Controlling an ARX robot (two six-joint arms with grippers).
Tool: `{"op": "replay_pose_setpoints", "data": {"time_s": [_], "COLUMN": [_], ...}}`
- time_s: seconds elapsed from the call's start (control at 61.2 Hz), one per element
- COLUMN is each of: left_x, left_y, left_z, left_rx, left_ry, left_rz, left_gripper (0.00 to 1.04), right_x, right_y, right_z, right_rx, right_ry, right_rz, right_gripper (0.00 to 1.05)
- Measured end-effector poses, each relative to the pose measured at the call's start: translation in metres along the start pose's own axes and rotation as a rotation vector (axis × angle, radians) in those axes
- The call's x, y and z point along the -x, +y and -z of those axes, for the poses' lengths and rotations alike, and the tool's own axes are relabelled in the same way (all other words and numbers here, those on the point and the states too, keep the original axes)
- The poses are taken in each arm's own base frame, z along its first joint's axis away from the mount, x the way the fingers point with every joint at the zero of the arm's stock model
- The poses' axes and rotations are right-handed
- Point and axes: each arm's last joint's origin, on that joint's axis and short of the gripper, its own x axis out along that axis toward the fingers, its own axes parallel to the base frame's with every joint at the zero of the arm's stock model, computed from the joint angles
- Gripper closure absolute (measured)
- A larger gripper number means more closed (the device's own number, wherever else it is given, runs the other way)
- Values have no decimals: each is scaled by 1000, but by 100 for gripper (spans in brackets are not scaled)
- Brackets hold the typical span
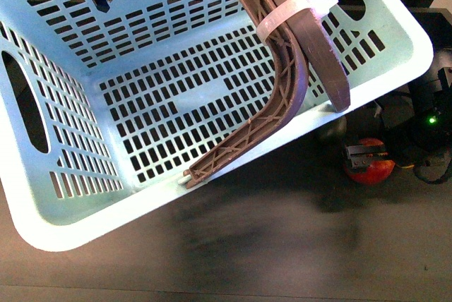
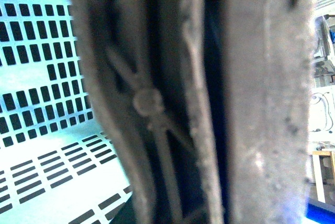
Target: Pick apple with right arm and hold basket with left
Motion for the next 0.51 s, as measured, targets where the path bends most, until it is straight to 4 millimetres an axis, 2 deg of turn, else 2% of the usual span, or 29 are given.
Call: {"op": "replay_pose_setpoints", "data": {"time_s": [0.114, 0.196, 0.327, 0.507], "left_x": [0, 0, 0, 0], "left_y": [0, 0, 0, 0], "left_z": [0, 0, 0, 0], "left_rx": [0, 0, 0, 0], "left_ry": [1, 1, 0, 0], "left_rz": [0, 1, 0, 0], "left_gripper": [91, 91, 91, 91], "right_x": [-1, -1, 0, 15], "right_y": [0, 0, -1, -7], "right_z": [1, 2, 7, 21], "right_rx": [-6, -7, -21, -47], "right_ry": [2, 0, -9, -27], "right_rz": [3, 3, 5, -27], "right_gripper": [21, 25, 25, 25]}}
